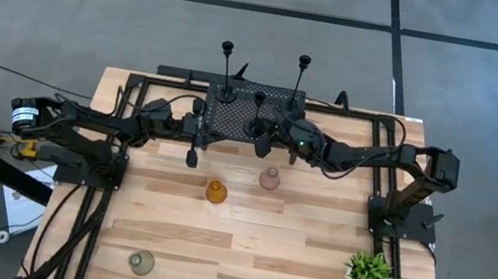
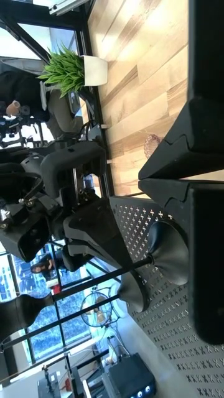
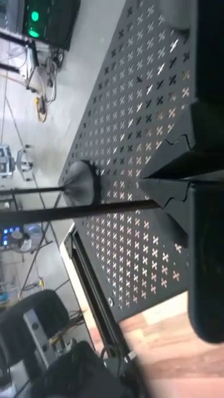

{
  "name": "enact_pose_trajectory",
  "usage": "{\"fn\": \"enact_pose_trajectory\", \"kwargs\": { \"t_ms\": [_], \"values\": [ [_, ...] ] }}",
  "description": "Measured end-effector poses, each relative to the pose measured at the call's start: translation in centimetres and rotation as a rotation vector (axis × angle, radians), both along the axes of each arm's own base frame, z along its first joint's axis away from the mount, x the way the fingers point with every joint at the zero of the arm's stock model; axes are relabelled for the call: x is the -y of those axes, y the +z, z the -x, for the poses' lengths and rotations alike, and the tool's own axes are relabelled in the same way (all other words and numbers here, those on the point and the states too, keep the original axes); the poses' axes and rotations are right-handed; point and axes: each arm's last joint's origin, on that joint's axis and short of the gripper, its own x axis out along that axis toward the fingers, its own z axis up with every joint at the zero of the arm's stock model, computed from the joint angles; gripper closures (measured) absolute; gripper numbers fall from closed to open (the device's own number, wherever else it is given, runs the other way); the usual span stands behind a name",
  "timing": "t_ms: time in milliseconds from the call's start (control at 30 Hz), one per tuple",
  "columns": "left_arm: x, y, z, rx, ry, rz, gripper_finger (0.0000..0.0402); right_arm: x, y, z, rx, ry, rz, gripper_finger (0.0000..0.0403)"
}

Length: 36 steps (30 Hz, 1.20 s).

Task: Pick & Place candle stick holders
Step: Put the black candle holder on the shelf

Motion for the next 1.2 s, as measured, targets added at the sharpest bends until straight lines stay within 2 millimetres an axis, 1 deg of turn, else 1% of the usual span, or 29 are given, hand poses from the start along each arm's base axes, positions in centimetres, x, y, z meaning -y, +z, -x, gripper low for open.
{"fn": "enact_pose_trajectory", "kwargs": {
  "t_ms": [67,200,400,533,900,1067,1200],
  "values": [
    [-0.01,0.00,0.00,0.000,0.000,0.000,0.0396,0.00,0.03,-0.01,0.003,0.002,0.000,0.0403],
    [-0.01,0.00,0.00,0.000,0.000,0.000,0.0396,-0.17,0.37,-0.22,0.044,0.073,-0.007,0.0403],
    [-0.01,0.00,0.00,0.000,0.000,0.000,0.0396,-0.19,0.31,-0.21,0.030,0.080,0.004,0.0403],
    [-0.01,0.00,0.00,0.000,0.000,0.000,0.0396,-0.13,0.29,-0.17,0.027,0.054,0.008,0.0403],
    [-0.01,0.00,0.00,0.000,0.000,0.000,0.0396,-0.36,0.51,-0.37,0.048,0.162,0.006,0.0403],
    [-0.01,0.00,0.00,0.000,0.000,0.000,0.0396,-0.35,0.05,-0.21,0.015,0.110,-0.026,0.0403],
    [-0.01,0.00,0.00,0.000,0.000,0.000,0.0396,-0.15,-0.24,0.02,-0.005,0.013,-0.036,0.0403]
  ]
}}
